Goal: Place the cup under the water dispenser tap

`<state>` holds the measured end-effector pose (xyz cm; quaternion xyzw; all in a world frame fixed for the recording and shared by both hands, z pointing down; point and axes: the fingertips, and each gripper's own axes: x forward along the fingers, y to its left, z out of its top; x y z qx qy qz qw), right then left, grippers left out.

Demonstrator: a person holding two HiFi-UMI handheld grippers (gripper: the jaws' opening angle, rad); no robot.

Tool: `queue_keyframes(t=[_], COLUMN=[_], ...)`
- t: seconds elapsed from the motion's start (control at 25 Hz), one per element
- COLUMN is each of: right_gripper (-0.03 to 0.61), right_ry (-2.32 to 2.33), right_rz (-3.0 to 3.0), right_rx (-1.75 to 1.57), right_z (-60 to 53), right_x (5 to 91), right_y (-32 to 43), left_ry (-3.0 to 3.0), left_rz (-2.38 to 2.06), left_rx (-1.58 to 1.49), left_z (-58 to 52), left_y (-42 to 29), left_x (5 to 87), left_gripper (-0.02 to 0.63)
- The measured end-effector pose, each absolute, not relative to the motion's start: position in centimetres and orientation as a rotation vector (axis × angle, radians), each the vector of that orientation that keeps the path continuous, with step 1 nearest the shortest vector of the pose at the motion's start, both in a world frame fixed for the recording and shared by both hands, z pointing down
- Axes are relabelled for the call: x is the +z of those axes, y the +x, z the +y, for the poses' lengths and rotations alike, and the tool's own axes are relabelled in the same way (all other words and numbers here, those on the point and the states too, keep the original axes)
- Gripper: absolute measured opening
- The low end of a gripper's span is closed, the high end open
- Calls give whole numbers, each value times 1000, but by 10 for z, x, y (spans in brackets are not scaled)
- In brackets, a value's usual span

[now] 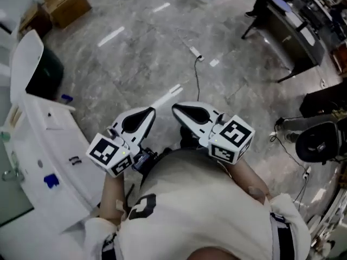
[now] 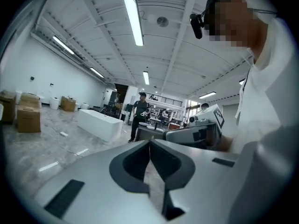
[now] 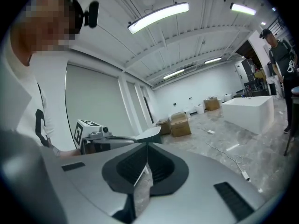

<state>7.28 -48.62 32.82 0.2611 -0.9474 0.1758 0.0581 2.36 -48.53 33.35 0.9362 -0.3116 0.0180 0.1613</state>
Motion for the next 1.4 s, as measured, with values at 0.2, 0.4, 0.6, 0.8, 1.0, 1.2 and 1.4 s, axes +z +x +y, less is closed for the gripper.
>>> queue_keyframes(t=[0.2, 0.4, 0.6, 0.8, 1.0, 1.2, 1.4], right_gripper=[29, 29, 29, 29, 29, 29, 28], right_ry=[670, 485, 366, 271, 176, 133, 147], right_rz=[-2910, -2897, -2946, -2968, -2963, -2945, -2918], right_rx=[563, 586, 598, 643, 631, 643, 646], right_z=[-530, -556, -585, -606, -615, -625, -640], right_x=[332, 338, 336, 344, 346, 349, 358], right_y=[60, 62, 76, 89, 87, 74, 55], left_ry=[2607, 2543, 2418, 2426, 2416, 2356, 2355], left_rz=[-1087, -1313, -1465, -1533, -1554, -1577, -1534], left_rx=[42, 28, 183, 242, 248, 281, 271], left_z=[-536, -561, -578, -593, -603, -608, -621], left_y=[-22, -38, -31, -7, -3, -21, -35], left_x=[326, 315, 330, 331, 327, 334, 346], left_gripper=[58, 58, 58, 58, 58, 58, 58])
